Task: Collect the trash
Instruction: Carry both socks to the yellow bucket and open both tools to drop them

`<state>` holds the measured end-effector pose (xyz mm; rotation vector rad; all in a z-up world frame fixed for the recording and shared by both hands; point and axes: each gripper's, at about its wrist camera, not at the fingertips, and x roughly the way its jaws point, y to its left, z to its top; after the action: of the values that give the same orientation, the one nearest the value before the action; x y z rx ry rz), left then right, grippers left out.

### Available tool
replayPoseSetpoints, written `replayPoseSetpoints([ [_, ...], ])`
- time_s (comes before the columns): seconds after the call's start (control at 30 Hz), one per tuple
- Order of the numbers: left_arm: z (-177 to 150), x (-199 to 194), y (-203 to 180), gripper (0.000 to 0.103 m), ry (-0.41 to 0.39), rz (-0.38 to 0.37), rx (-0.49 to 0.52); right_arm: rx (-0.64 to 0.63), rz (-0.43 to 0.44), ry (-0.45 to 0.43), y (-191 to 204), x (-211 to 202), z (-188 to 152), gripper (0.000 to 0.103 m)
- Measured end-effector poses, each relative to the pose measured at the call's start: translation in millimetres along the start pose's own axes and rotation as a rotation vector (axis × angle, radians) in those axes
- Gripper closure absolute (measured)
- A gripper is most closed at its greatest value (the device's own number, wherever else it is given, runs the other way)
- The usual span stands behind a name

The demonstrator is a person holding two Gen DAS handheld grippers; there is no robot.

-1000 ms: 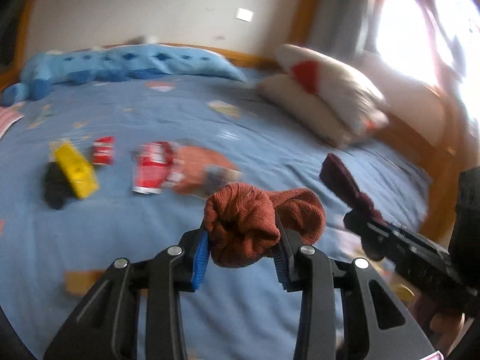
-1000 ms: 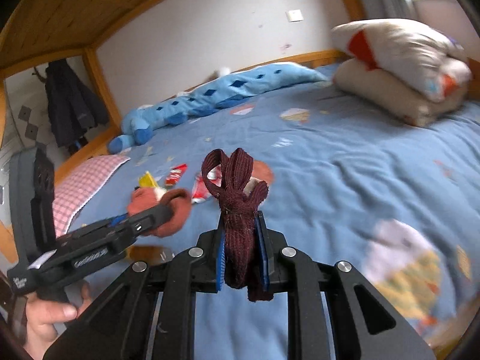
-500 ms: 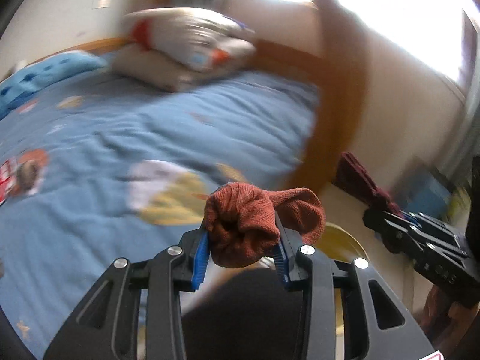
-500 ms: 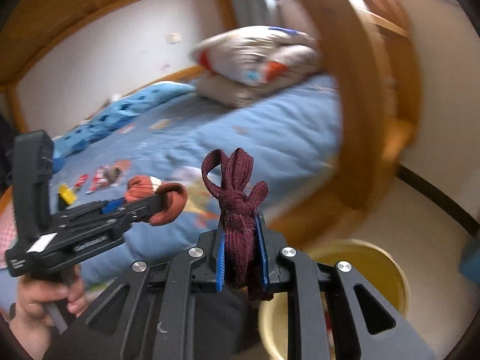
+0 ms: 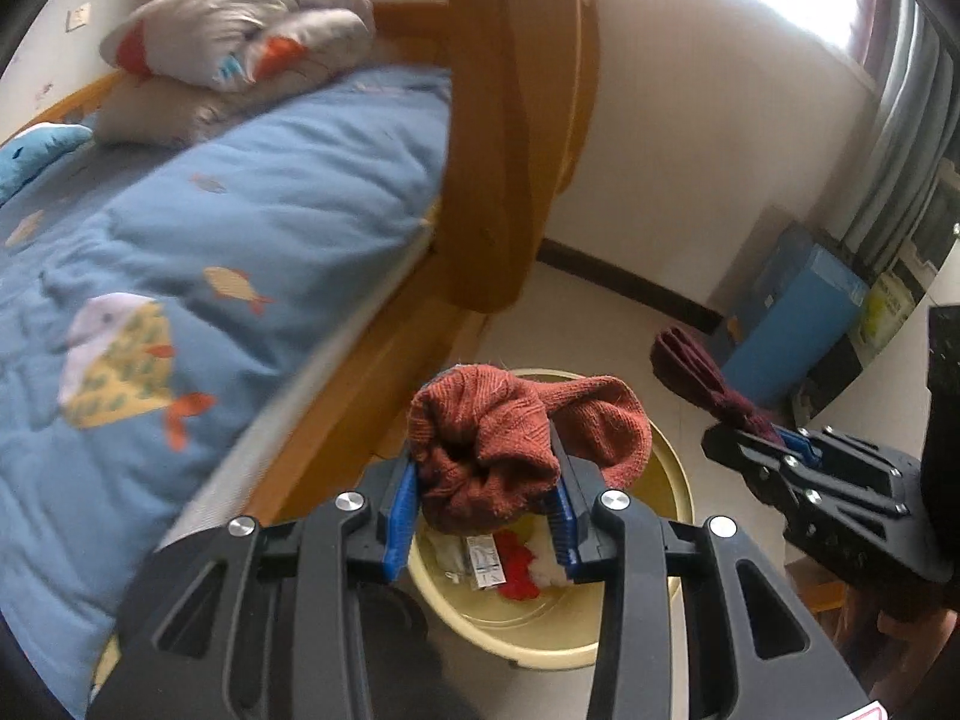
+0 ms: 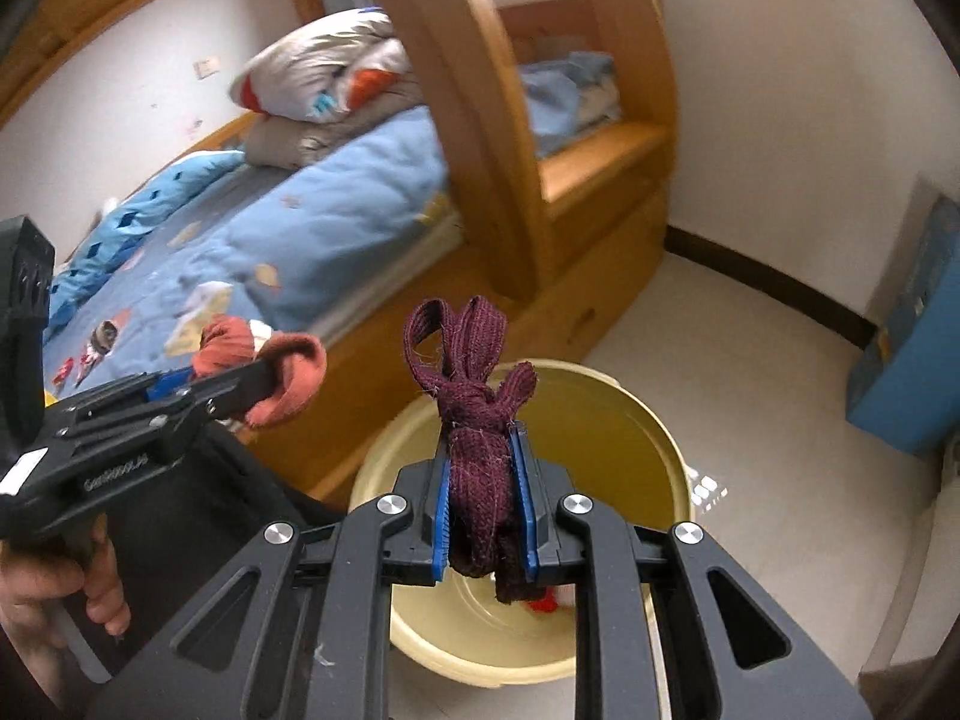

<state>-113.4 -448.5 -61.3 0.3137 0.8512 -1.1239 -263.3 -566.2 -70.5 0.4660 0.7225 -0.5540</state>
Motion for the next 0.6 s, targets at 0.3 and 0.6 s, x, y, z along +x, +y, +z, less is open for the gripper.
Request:
replayPoseSetpoints([
  [0.3, 4.1, 49.2, -20.8, 0.018, 0.088, -0.017, 0.012, 0.034, -0.028, 0.034, -30.9, 9.6, -6.8, 0.049],
  [0.6, 9.7, 15.2, -2.7, 0.006, -0.034, 0.045, 0.003, 0.089, -0.053, -0.019, -41.3, -1.9, -6.9, 0.043],
])
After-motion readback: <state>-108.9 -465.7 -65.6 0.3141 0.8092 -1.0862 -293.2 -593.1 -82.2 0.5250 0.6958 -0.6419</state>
